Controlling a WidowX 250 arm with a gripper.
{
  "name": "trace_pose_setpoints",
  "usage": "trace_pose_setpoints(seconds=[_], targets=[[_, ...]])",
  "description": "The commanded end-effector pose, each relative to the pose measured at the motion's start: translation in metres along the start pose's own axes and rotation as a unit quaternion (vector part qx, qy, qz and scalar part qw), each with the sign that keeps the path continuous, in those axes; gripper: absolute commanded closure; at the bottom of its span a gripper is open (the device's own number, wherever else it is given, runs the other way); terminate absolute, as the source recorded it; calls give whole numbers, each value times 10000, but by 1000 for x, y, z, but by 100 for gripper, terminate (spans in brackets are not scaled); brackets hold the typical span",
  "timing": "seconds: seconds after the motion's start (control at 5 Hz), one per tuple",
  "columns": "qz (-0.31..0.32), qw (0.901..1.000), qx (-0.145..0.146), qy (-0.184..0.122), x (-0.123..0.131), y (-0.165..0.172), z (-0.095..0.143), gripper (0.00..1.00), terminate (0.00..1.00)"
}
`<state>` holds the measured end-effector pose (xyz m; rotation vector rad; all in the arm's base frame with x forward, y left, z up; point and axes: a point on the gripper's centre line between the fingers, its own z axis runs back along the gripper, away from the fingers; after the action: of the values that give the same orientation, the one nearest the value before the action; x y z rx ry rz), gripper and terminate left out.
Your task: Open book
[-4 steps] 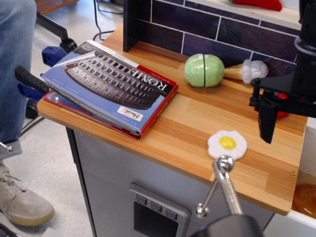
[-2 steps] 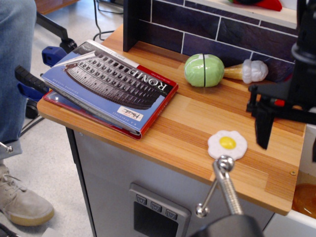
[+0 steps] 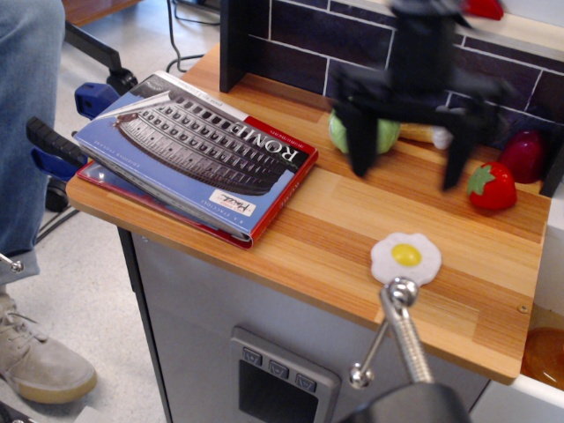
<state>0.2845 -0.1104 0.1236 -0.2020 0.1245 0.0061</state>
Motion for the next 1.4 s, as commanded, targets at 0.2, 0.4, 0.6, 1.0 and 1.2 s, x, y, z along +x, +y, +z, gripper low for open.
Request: trace_pose_setpoints(seconds=[0.2,0.4,0.6,1.0,1.2], targets=[[-404,9975,432,-384,0,126,51,0,0],[-494,9966,470,-463,-1,176,55,0,0],[-450,9960,488,-600,7,219,51,0,0],[272,9971,215,-674,23,257,35,0,0],[493,9952,440,-727,27,262,28,0,0]])
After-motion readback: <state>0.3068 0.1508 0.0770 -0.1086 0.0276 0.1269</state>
